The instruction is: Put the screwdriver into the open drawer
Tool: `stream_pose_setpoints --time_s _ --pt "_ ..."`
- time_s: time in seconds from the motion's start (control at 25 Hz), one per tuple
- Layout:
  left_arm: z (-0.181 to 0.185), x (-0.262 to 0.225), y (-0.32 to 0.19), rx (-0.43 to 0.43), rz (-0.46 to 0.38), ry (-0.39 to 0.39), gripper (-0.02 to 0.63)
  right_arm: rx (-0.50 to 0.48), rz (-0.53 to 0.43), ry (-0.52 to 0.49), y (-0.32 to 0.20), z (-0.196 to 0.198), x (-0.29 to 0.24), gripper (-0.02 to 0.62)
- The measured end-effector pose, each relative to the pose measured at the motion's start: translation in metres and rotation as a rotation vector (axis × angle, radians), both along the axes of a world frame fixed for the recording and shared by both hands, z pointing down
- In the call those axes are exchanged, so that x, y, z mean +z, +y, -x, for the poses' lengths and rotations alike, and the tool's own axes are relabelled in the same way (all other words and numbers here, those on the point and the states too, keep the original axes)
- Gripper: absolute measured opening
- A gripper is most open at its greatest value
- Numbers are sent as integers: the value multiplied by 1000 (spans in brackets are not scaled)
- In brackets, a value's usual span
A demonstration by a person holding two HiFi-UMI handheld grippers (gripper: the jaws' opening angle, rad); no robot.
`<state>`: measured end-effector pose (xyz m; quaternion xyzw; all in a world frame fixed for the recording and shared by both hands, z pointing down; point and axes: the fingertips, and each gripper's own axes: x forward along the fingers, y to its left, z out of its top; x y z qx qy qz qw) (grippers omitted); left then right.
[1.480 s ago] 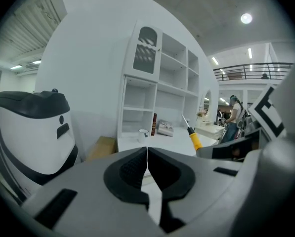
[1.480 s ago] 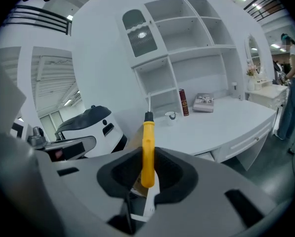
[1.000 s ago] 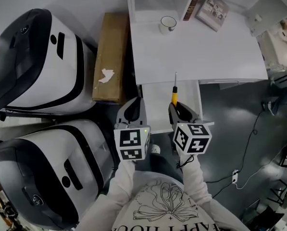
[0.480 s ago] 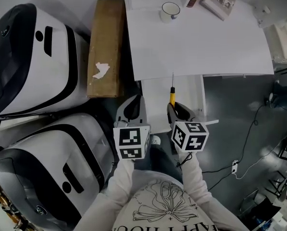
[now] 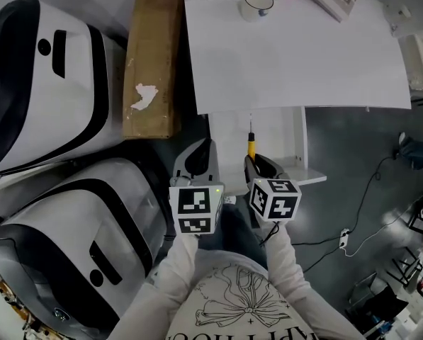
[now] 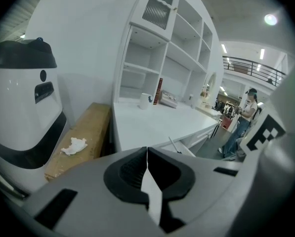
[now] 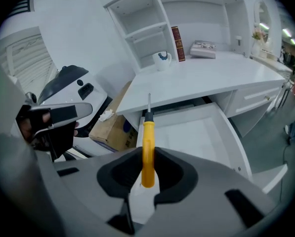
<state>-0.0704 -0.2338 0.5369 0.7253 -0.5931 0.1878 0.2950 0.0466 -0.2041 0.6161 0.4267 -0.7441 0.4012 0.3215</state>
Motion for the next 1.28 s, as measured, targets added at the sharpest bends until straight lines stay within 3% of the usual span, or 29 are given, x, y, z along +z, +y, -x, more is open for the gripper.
stream_pose_setpoints --time_s 0.6,1.28 --pt "10 36 -5 -31 60 0 6 -81 200 48 -3 2 70 69" --pt "20 70 -6 -57 115 9 6 -234 334 187 -12 14 155 69"
